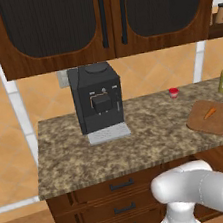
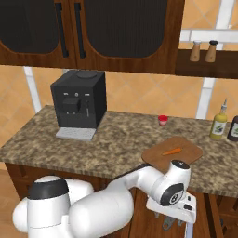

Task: Place the appropriate cutting tool for cutting the carrot skin on the cutting board.

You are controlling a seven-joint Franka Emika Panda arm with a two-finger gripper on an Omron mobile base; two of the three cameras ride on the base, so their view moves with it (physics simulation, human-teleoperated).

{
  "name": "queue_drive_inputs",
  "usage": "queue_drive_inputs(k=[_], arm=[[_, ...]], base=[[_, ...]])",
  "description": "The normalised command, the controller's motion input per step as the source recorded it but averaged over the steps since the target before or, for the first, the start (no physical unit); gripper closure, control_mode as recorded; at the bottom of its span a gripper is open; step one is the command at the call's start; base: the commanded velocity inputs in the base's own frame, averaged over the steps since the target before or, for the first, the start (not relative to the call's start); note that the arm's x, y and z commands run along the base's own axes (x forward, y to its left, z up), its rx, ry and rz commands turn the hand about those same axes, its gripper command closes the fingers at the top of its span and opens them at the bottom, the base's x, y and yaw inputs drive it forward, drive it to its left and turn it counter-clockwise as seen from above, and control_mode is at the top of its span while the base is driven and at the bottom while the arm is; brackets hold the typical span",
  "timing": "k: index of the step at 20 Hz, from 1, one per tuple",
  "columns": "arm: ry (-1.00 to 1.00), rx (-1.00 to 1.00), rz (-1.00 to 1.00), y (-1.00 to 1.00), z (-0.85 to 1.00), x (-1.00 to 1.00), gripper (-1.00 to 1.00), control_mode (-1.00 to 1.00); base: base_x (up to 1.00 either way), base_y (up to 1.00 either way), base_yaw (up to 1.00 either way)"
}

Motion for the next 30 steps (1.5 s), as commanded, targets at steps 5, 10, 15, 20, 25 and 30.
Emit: queue_drive_inputs(k=[5,10,15,20,25,30], arm=[[-0.01,0.0,-0.12,-0.01,-0.36,0.51,-1.0,-1.0],[-0.03,0.0,-0.07,-0.01,-0.54,0.2,-1.0,-1.0],[0.0,0.0,-0.06,0.0,-0.48,0.27,-1.0,-1.0],[0.0,0.0,-0.05,0.0,-0.54,0.08,-1.0,-1.0],[0.0,0.0,-0.03,0.0,-0.57,0.0,-1.0,-1.0],[0.01,0.0,-0.02,0.0,-0.7,0.0,1.0,-1.0]], base=[[0.0,0.0,0.0],[0.0,0.0,0.0],[0.0,0.0,0.0],[0.0,0.0,0.0],[0.0,0.0,0.0],[0.0,0.0,0.0]])
